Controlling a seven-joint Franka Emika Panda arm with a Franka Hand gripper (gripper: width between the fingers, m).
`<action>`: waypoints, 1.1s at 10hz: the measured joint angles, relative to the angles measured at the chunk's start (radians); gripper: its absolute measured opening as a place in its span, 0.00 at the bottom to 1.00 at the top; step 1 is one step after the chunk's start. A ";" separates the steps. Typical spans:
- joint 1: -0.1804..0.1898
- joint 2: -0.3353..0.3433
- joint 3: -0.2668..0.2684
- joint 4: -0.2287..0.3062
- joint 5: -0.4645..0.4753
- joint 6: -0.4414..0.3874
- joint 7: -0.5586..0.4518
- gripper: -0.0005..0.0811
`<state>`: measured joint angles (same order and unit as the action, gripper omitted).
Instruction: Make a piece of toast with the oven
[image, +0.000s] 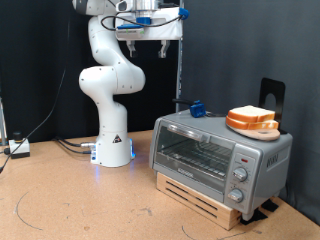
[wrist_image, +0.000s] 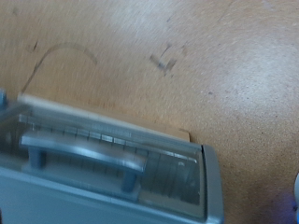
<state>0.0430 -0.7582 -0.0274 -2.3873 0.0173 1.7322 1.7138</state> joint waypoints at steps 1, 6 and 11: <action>0.031 -0.003 -0.031 -0.001 0.030 0.002 -0.117 0.99; 0.125 0.049 -0.102 -0.055 0.041 0.174 -0.525 0.99; 0.260 0.105 -0.258 -0.033 0.112 0.116 -1.097 0.99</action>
<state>0.3028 -0.6533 -0.2858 -2.4204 0.1298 1.8485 0.6163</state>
